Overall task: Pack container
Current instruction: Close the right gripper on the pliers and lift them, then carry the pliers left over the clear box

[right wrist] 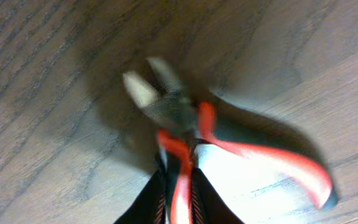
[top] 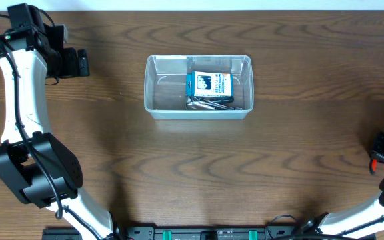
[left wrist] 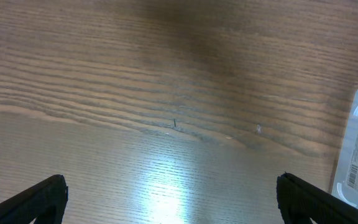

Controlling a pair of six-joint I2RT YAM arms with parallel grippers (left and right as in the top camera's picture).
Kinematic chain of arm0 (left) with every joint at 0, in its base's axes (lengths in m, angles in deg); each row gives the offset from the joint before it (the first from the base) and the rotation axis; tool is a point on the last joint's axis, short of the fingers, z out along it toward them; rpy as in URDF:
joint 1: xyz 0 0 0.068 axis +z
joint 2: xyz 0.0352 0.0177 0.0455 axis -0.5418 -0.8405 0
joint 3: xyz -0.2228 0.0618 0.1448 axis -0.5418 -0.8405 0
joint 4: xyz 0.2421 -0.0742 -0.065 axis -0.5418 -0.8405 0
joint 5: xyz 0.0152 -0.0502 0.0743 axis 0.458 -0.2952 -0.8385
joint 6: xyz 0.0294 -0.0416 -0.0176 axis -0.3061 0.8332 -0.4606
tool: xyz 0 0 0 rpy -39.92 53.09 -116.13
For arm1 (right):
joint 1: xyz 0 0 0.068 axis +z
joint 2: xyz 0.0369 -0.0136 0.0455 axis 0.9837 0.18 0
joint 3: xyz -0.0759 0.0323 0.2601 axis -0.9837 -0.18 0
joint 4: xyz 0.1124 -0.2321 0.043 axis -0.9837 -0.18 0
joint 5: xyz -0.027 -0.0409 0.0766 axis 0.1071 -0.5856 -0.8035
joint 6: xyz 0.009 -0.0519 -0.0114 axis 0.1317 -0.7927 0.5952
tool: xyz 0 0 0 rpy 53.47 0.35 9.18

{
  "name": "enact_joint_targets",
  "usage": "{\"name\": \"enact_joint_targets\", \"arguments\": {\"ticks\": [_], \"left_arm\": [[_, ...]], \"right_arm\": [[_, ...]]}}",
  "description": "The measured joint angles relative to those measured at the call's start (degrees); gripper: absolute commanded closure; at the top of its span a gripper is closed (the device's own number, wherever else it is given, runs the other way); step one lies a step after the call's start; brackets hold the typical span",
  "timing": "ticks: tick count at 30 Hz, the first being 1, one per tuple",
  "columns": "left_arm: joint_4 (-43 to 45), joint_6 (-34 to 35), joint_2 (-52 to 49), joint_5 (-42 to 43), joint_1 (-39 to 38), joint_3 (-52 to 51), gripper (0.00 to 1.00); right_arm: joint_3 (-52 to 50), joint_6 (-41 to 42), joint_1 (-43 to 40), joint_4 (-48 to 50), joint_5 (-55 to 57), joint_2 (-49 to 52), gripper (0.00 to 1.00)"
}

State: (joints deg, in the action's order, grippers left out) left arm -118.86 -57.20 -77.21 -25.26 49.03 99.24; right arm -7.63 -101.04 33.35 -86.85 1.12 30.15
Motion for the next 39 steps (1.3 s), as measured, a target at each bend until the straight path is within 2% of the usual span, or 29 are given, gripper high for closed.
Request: {"name": "enact_joint_targets", "arguments": {"ticks": [2,13,19,25,29,34,39], "left_arm": [[0.0,0.0,0.0,0.0,0.0,0.0,0.02],[0.0,0.0,0.0,0.0,0.0,0.0,0.02],[0.0,0.0,0.0,0.0,0.0,0.0,0.02],[0.0,0.0,0.0,0.0,0.0,0.0,0.02],[0.0,0.0,0.0,0.0,0.0,0.0,0.02],[0.0,0.0,0.0,0.0,0.0,0.0,0.02],[0.0,0.0,0.0,0.0,0.0,0.0,0.02]], "right_arm": [[0.0,0.2,0.0,0.0,0.0,0.0,0.99],[0.2,1.0,0.1,-0.2,-0.6,0.0,0.99],[4.1,1.1,2.3,-4.6,-1.8,0.0,0.99],[15.5,0.9,7.4,-12.1,-3.0,0.0,0.99],[25.2,-3.3,12.0,-18.7,-8.1,0.0,0.99],[38.3,-9.5,21.3,-23.3,-14.8,0.0,0.99],[49.2,-13.2,33.9,-22.0,-18.0,0.0,0.99]]}}
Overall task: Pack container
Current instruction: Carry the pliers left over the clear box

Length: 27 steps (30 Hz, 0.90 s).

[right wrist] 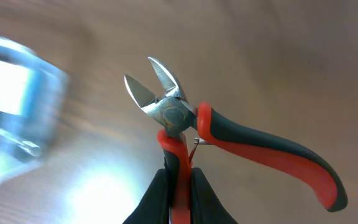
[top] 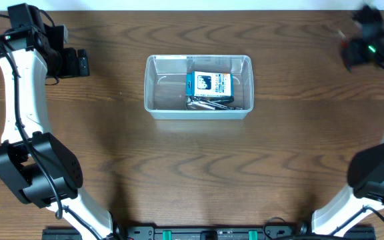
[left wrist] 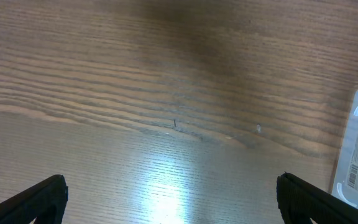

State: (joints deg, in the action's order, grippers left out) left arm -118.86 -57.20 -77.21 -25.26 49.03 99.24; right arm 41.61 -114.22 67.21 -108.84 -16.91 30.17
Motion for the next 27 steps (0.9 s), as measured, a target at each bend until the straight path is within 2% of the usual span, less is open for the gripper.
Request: {"name": "enact_joint_targets", "arguments": {"ticks": [7,12,19,27], "left_arm": [[0.0,0.0,0.0,0.0,0.0,0.0,0.02],[0.0,0.0,0.0,0.0,0.0,0.0,0.02],[0.0,0.0,0.0,0.0,0.0,0.0,0.02],[0.0,0.0,0.0,0.0,0.0,0.0,0.02]], "right_arm": [[3.4,-3.8,16.3,5.4,-2.1,0.0,0.99],[3.4,-4.7,23.9,6.3,-2.3,0.0,0.99],[3.5,-5.9,29.7,5.0,-2.6,3.7,0.99],[3.5,-7.9,30.9,0.1,-2.3,12.2,0.99]]}}
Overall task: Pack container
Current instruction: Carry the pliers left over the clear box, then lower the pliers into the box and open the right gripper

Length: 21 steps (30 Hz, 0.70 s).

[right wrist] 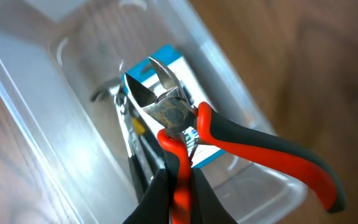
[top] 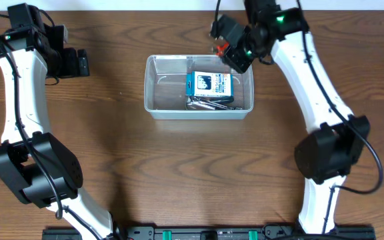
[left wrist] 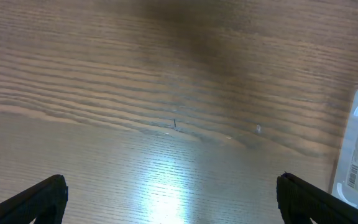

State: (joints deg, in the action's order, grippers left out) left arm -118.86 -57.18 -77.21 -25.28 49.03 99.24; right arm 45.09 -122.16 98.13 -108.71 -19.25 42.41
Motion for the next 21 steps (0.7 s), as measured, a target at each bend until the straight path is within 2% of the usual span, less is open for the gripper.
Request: {"name": "enact_joint_targets", "arguments": {"ticks": [21], "left_arm": [[0.0,0.0,0.0,0.0,0.0,0.0,0.02]], "right_arm": [[0.0,-2.3,0.4,-7.3,-0.1,3.4,0.99]]}}
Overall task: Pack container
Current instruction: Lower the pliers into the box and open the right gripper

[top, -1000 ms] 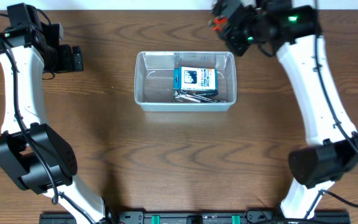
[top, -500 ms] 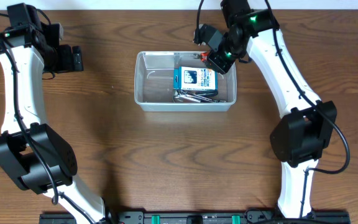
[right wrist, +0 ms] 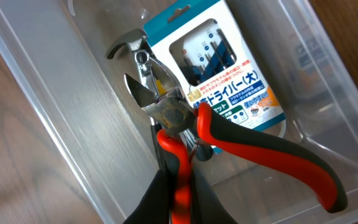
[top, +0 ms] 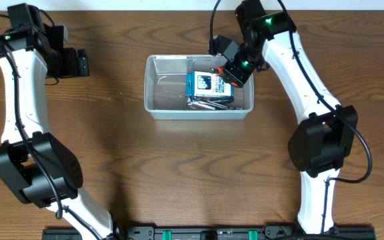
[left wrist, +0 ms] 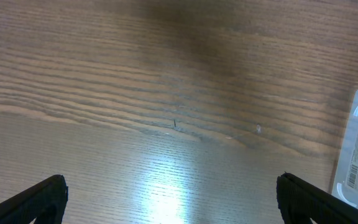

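Observation:
A clear plastic container (top: 153,87) sits mid-table, holding a blue screwdriver pack (top: 209,83) and metal tools (top: 209,102). My right gripper (right wrist: 178,199) is shut on one handle of red-and-black cutting pliers (right wrist: 229,143), held over the container's right half, above the blue pack (right wrist: 229,74) and a metal tool (right wrist: 126,40). From overhead the right gripper (top: 231,67) hangs at the container's back right. My left gripper (top: 79,63) stands open far left over bare wood, its fingertips (left wrist: 48,193) wide apart.
The container's edge with a label shows at the right of the left wrist view. Brown wooden table (top: 192,167) all around. The right arm reaches across the back right of the table.
My right gripper with the pliers has come lower and further over the container, now above the blue pack. The left arm has not moved.
My right gripper was shut on the pliers low at the table's right edge. Then it held them up at the back right corner. Then it was at the container's back rim, and now over its inside. The left gripper stayed open throughout.

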Controlling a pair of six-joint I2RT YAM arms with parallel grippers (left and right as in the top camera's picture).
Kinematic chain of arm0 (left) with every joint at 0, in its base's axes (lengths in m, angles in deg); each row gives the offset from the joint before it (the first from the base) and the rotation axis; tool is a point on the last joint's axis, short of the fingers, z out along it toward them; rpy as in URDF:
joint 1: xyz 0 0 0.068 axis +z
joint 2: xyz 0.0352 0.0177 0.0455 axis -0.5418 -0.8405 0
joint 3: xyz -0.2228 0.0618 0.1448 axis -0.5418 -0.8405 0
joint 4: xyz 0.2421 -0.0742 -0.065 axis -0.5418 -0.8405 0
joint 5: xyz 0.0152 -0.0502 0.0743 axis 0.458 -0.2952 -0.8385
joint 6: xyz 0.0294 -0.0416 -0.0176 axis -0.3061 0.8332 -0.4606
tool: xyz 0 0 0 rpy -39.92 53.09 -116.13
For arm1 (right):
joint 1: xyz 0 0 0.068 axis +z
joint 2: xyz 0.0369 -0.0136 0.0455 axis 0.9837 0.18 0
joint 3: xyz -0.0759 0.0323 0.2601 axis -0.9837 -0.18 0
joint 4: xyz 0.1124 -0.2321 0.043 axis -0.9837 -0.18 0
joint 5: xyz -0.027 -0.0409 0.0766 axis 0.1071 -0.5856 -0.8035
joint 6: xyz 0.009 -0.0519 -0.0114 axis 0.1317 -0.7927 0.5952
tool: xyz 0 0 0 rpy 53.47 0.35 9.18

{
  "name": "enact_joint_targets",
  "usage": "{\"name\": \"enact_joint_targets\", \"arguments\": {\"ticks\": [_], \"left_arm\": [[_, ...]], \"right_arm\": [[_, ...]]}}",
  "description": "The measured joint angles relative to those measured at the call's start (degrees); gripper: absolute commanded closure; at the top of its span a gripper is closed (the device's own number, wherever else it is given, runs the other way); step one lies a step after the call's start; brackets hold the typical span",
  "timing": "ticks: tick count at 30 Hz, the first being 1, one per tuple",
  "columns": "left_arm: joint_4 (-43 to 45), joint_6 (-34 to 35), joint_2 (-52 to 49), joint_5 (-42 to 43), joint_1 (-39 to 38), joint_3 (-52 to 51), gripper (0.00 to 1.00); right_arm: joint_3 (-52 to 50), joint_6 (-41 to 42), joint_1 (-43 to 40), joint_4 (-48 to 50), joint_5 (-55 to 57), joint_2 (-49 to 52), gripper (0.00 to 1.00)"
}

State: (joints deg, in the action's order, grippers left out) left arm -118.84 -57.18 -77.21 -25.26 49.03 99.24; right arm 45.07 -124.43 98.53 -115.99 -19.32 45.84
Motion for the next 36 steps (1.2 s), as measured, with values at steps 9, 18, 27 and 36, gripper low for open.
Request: {"name": "enact_joint_targets", "arguments": {"ticks": [9,18,27,36], "left_arm": [[0.0,0.0,0.0,0.0,0.0,0.0,0.02],[0.0,0.0,0.0,0.0,0.0,0.0,0.02],[0.0,0.0,0.0,0.0,0.0,0.0,0.02],[0.0,0.0,0.0,0.0,0.0,0.0,0.02]], "right_arm": [[-3.9,0.0,0.0,1.6,-0.1,0.2,0.98],[-9.2,0.1,0.0,5.3,-0.1,0.2,0.96],[-11.1,0.9,0.0,7.6,-0.1,0.3,0.86],[-11.1,1.8,0.0,8.4,-0.1,0.3,0.79]]}}
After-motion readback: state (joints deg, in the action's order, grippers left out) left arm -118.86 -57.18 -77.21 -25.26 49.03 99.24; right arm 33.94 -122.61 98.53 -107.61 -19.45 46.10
